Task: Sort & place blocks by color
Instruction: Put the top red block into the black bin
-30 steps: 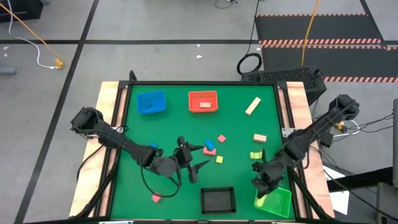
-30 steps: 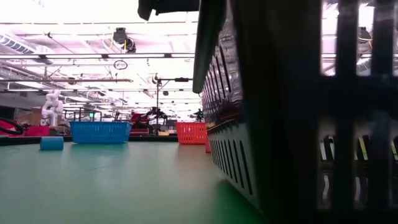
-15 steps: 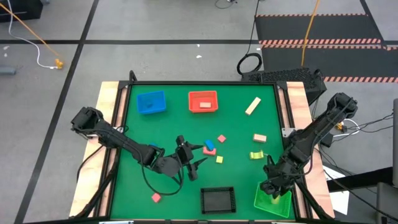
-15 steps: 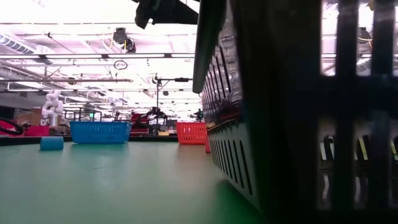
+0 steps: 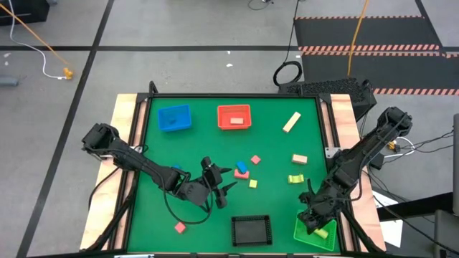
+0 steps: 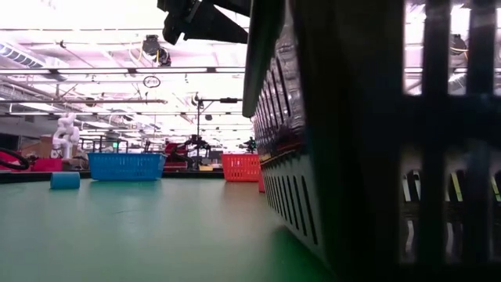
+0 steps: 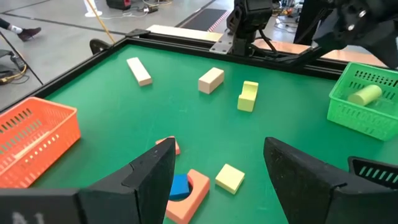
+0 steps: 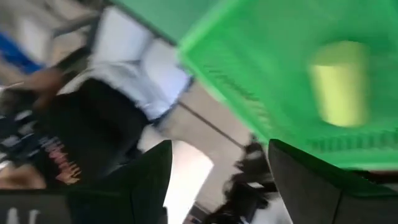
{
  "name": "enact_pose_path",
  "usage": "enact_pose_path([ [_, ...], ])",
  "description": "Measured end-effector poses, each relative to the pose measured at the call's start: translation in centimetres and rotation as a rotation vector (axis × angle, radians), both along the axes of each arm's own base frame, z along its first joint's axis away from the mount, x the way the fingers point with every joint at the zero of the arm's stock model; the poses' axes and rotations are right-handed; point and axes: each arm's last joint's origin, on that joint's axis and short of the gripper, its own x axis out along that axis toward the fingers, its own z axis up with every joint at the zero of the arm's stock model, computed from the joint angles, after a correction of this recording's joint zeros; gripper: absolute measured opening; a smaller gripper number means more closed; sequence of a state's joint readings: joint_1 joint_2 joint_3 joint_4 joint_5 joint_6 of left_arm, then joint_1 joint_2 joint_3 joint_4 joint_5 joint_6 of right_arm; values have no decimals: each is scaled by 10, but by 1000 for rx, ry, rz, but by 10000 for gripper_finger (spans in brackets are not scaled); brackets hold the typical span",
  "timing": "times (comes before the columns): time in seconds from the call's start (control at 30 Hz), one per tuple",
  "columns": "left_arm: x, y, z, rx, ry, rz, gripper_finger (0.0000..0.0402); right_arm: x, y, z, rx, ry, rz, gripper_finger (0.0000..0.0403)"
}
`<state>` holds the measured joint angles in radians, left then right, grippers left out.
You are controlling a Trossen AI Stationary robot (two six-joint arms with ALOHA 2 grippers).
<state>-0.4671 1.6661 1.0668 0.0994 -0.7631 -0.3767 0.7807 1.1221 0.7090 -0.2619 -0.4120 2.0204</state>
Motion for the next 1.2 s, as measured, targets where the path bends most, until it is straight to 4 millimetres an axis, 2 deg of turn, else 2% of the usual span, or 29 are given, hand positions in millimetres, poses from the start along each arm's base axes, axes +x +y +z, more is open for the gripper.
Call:
enact_pose_path([
  [0.1, 0, 0, 0, 1, 1, 0, 244, 8, 1, 5, -10, -162, -57, 258],
  [0.2, 0, 0, -1, 12, 11, -3, 242, 16, -3, 8, -119, -358, -131, 258],
  [0.37, -1, 1, -3, 30, 39, -6, 241, 29, -19, 8, -501, -682, -208, 258],
  [0.5, -5, 4, -11, 56, 134, -24, 241, 39, -35, 8, -794, -808, -215, 258],
  [0.6, -8, 9, -18, 36, 214, -20, 241, 46, -46, 1, -959, -840, -184, 258],
  [0.7, -11, 11, -21, 13, 249, -1, 241, 54, -58, -16, -1096, -817, -105, 258],
  [0.83, -13, 9, -23, 16, 265, -9, 241, 65, -70, -40, -1240, -792, 37, 258],
  [0.97, -14, 7, -23, 17, 266, -15, 241, 77, -82, -53, -1347, -766, 149, 258],
  [1.2, -14, 8, -23, 25, 277, -14, 241, 99, -107, -76, -1388, -663, 44, 258],
])
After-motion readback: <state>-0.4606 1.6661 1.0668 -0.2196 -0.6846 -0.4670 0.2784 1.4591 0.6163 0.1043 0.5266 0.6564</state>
